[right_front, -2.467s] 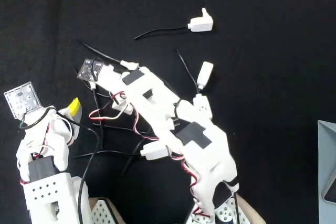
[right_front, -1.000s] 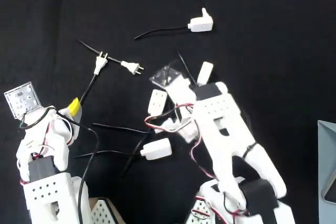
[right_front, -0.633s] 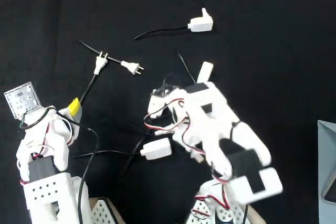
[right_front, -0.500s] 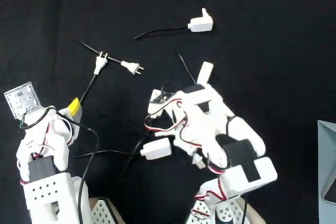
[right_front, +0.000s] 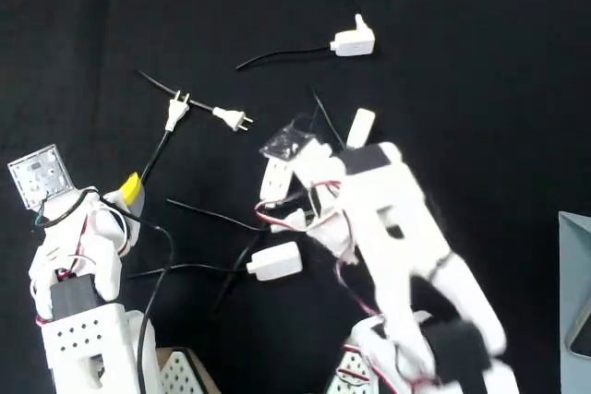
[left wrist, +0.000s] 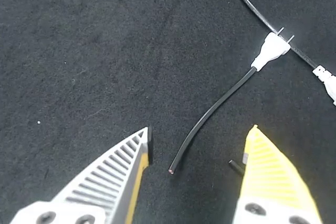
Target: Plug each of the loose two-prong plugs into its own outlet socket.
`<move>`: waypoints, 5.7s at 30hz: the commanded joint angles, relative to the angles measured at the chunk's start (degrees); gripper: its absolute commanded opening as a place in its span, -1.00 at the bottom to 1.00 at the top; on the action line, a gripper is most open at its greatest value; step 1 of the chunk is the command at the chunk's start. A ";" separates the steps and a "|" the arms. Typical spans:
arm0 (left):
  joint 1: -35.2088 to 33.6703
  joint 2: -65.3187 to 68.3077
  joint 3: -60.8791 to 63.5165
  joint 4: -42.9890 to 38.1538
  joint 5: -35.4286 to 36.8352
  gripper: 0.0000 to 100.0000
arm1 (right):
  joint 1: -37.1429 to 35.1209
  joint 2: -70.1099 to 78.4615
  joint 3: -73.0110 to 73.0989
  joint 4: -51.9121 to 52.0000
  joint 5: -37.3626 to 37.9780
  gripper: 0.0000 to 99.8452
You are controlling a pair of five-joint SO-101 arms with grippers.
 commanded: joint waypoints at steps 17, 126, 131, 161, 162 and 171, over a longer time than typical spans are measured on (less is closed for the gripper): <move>17.45 -0.09 -10.15 9.32 -11.78 -0.42 | 0.79 -44.18 23.52 -27.69 -22.07 -0.98; 27.12 23.56 -22.73 -2.11 -4.84 -0.51 | -21.54 -58.95 35.91 -35.25 -25.85 -0.98; 34.95 15.91 -20.62 3.69 -4.84 -0.51 | -24.97 -58.95 36.00 -35.16 -25.58 -0.98; 44.44 -9.85 -7.34 13.71 -15.38 -0.51 | -23.03 -58.86 39.60 -38.77 -25.67 -0.98; 44.62 -10.55 -6.90 13.71 -15.38 -0.51 | -22.95 -58.86 39.60 -38.77 -25.67 -0.98; 43.03 -15.56 -5.85 13.63 -15.65 -0.51 | -22.33 -58.86 39.60 -38.77 -25.67 -0.98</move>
